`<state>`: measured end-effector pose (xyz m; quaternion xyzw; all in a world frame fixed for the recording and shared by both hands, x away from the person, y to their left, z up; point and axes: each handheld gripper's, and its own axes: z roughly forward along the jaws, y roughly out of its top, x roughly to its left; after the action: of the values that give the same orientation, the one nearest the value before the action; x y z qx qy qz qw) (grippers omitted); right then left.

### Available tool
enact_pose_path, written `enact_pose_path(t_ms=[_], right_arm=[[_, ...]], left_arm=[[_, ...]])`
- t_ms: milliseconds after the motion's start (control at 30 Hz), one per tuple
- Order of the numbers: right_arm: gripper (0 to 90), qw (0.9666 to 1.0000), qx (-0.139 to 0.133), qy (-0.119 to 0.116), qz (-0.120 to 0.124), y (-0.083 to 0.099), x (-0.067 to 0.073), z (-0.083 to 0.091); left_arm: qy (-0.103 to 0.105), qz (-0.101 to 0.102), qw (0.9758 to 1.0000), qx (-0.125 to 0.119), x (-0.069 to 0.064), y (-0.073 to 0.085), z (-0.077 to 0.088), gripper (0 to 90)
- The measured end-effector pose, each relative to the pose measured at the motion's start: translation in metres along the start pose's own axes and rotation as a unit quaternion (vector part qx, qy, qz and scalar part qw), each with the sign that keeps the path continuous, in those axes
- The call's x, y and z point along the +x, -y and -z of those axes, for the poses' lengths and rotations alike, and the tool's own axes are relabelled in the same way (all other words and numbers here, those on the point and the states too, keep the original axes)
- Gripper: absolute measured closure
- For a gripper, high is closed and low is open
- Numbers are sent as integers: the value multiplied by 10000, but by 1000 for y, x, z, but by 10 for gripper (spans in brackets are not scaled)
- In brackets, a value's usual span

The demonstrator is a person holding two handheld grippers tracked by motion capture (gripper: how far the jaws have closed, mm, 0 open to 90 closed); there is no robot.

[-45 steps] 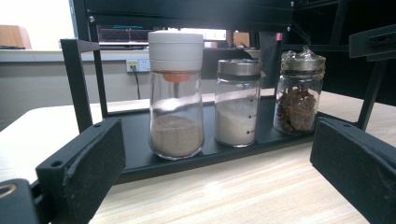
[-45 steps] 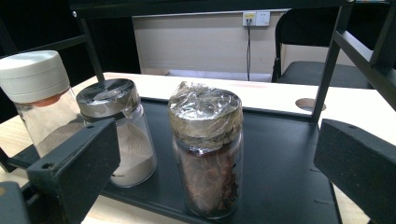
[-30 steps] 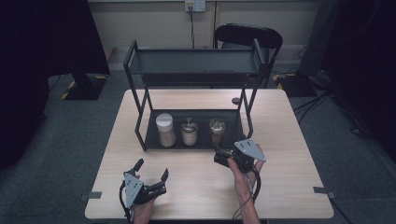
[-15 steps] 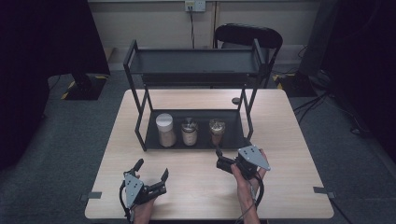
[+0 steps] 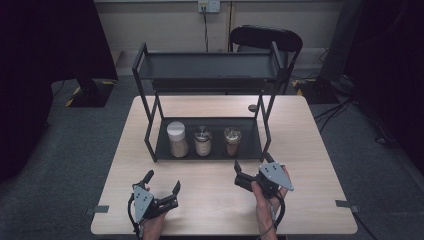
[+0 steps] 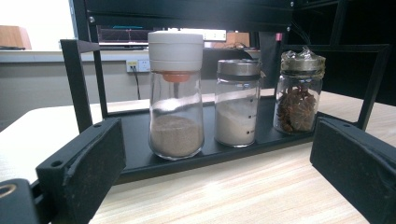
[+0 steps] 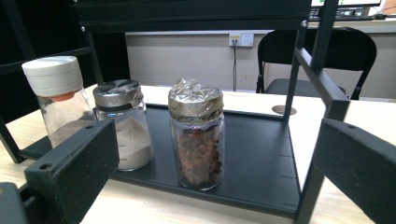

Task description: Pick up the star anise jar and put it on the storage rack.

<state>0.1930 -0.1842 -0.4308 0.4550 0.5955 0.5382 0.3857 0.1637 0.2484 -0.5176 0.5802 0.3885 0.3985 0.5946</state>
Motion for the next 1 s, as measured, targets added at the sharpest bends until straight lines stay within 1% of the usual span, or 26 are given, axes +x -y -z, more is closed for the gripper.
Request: enact_pose_path(t_ms=[167,233,333,467,533,767,833,933,1000], right_arm=[[0,9999,-88,55,-43,5,0,7],[0,9998,-123,105,-94,7,0,8],[0,9997,-147,178,-86,12,2,9],[0,9995,-139,210,-170,18,2,12],[0,9993,-188,221,-256,22,1,13],[0,9990,-314,231,-203,33,1,19],[0,9990,-329,270,-130,35,3,21],[0,9989,-371,266,-78,38,4,23],[0,9988,-386,309,16,40,6,25]], left_arm=[[0,-2,10000,-1,0,0,0,26],[-1,-1,10000,-1,0,0,0,26],[-1,0,10000,-3,0,0,0,26],[-2,-1,10000,-2,0,0,0,26],[-1,-2,10000,-2,0,0,0,26],[-8,-1,10000,-3,0,0,0,26],[-10,-1,10000,-3,0,0,0,26],[-10,0,10000,-3,0,0,0,26],[-11,-1,10000,-2,0,0,0,26]])
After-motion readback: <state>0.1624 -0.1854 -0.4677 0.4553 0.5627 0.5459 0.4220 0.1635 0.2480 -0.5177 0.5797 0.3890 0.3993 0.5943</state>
